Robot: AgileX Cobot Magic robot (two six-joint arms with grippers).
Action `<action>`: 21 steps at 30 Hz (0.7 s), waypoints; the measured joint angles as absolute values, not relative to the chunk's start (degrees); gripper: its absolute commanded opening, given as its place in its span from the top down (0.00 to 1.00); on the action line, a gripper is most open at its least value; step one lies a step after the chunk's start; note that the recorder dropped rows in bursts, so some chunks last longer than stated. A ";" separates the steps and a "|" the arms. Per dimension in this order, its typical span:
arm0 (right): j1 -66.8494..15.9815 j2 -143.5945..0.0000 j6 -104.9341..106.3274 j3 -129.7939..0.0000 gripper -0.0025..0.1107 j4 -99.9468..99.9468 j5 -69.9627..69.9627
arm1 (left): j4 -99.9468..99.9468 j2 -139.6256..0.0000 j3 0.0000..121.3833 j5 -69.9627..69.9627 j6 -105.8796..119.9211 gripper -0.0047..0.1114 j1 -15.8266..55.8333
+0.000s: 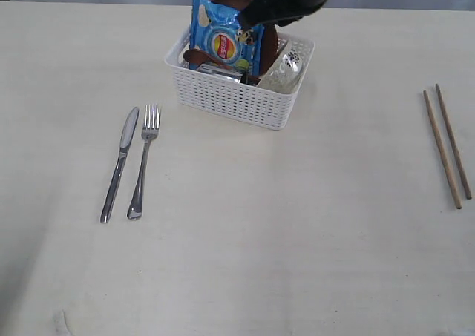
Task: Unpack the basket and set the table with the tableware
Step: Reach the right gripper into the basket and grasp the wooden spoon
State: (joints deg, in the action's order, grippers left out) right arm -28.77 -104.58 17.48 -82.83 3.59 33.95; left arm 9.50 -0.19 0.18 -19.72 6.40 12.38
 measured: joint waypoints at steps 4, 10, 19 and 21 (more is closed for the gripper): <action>-30.93 -110.88 17.75 -89.92 0.64 3.68 35.67 | 9.50 -0.19 0.18 -19.72 6.40 0.96 12.38; -31.70 -121.41 17.86 -99.50 0.60 3.68 40.18 | 9.50 -0.19 0.18 -19.72 6.40 0.96 12.38; -33.27 -127.88 22.74 -104.68 0.60 4.41 41.07 | 9.50 -0.19 0.18 -19.72 6.40 0.96 12.38; -33.83 -128.19 23.00 -104.78 0.60 4.52 39.48 | 9.50 -0.19 0.18 -19.72 6.40 0.96 12.38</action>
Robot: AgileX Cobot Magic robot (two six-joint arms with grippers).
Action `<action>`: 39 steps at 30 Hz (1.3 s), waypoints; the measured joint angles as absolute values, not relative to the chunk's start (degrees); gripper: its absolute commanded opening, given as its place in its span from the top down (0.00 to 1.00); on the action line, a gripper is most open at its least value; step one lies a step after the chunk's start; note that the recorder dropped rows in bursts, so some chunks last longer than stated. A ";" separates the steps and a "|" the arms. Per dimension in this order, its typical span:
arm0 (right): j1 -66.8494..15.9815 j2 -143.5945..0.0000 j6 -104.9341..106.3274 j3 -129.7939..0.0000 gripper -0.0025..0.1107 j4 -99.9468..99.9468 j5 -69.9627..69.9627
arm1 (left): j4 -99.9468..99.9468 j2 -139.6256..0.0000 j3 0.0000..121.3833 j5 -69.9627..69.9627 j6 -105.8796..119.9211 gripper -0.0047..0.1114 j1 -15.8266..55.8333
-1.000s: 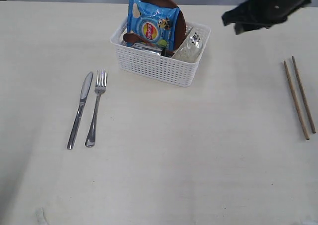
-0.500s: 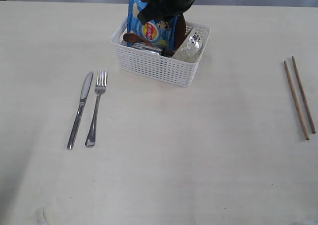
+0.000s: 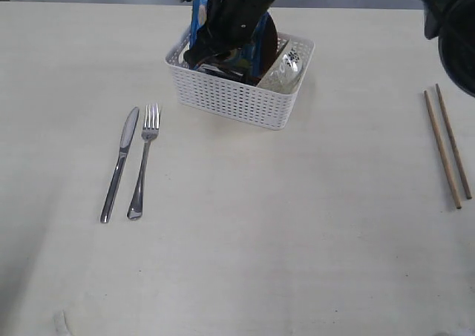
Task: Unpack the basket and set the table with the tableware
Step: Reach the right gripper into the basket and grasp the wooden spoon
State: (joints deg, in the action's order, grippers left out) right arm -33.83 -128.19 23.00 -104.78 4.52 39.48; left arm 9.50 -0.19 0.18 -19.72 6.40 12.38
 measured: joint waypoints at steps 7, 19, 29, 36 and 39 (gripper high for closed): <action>-34.39 -129.52 23.51 -104.78 0.60 4.65 35.11 | 9.50 -0.19 0.18 -19.72 6.40 0.96 12.38; -34.39 -134.08 23.51 -107.35 0.61 4.79 30.46 | 9.50 -0.19 0.18 -19.72 6.40 0.96 12.38; -34.41 -135.77 24.37 -109.75 0.98 3.95 30.74 | 9.50 -0.19 0.18 -19.72 6.40 0.96 12.38; -34.51 -132.54 24.07 -109.84 0.98 3.93 32.66 | 9.50 -0.19 0.18 -19.72 6.40 0.96 12.38; -34.87 -129.91 23.98 -109.84 0.98 3.93 33.70 | 9.50 -0.19 0.18 -19.72 6.40 0.96 12.38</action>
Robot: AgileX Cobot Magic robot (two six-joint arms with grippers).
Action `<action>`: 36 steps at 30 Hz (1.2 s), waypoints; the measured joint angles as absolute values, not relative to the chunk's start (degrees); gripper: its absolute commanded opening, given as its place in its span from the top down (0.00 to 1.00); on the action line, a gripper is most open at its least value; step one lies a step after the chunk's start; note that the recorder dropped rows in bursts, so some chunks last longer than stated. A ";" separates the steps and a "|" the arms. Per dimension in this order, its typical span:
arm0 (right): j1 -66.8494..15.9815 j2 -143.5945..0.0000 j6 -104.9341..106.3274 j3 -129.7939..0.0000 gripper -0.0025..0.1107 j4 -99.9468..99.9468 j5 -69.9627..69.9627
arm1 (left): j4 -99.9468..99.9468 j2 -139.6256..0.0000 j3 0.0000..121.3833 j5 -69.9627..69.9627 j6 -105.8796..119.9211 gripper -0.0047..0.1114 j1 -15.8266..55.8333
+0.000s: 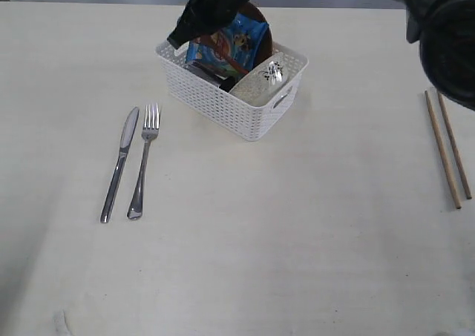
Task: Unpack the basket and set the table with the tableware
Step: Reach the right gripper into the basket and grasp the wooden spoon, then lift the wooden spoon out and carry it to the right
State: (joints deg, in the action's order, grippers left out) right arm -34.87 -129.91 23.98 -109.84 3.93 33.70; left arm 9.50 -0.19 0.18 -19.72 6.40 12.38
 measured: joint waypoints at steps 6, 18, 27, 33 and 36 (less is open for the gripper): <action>-35.06 -125.88 23.73 -109.84 0.98 4.03 36.12 | 9.50 -0.19 0.18 -19.72 6.40 0.96 12.38; -35.06 -113.39 14.39 -109.84 0.98 -4.04 42.92 | 9.50 -0.19 0.18 -19.72 6.40 0.96 12.38; -25.12 -112.16 4.79 -109.72 0.98 -14.16 58.17 | 9.50 -0.19 0.18 -19.72 6.40 0.96 12.38; -15.74 -111.94 0.00 -103.39 0.98 -14.01 60.76 | 9.50 -0.19 0.18 -19.72 6.40 0.96 12.38; -11.27 -111.85 -1.58 -96.60 0.98 -13.74 59.28 | 9.50 -0.19 0.18 -19.72 6.40 0.96 12.38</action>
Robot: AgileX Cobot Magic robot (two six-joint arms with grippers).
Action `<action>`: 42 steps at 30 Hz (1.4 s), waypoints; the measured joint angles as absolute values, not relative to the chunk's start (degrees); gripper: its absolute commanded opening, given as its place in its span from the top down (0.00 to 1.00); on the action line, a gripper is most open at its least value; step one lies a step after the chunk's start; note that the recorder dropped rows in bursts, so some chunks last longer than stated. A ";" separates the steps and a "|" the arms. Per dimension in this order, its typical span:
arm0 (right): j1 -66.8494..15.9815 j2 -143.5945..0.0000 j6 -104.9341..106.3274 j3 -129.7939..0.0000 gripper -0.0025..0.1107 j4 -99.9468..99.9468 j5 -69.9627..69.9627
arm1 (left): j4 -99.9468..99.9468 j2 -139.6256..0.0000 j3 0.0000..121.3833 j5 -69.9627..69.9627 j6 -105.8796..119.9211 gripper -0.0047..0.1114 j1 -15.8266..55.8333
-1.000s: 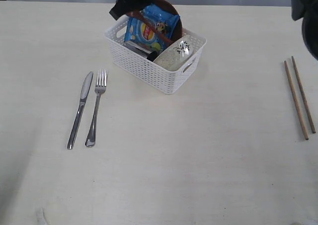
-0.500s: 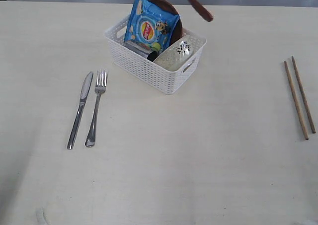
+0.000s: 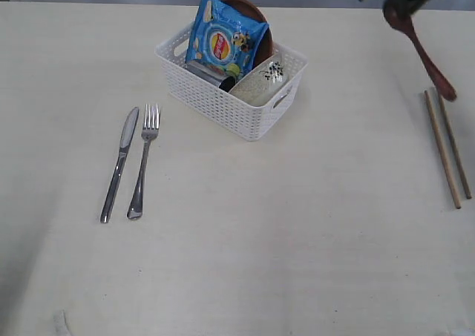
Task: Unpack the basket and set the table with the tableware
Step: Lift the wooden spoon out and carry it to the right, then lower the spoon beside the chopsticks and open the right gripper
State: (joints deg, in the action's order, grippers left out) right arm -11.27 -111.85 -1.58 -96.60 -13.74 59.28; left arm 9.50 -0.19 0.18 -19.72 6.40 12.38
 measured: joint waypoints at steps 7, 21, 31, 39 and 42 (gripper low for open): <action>3.41 -111.85 -3.23 -75.92 0.98 -12.93 45.42 | 9.50 -0.19 0.18 -19.72 6.40 0.96 12.38; 14.41 -114.52 0.62 -66.52 0.98 -5.42 29.84 | 9.50 -0.19 0.18 -19.72 6.40 0.96 12.38; 13.66 -114.74 8.31 -66.19 0.98 6.18 29.17 | 9.50 -0.19 0.18 -19.72 6.40 0.96 12.38; 13.56 -114.85 11.56 -66.14 0.98 9.73 29.17 | 9.50 -0.19 0.18 -19.72 6.40 0.96 12.38; 13.56 -114.85 11.78 -66.14 0.98 9.73 29.17 | 9.50 -0.19 0.18 -19.72 6.40 0.96 12.38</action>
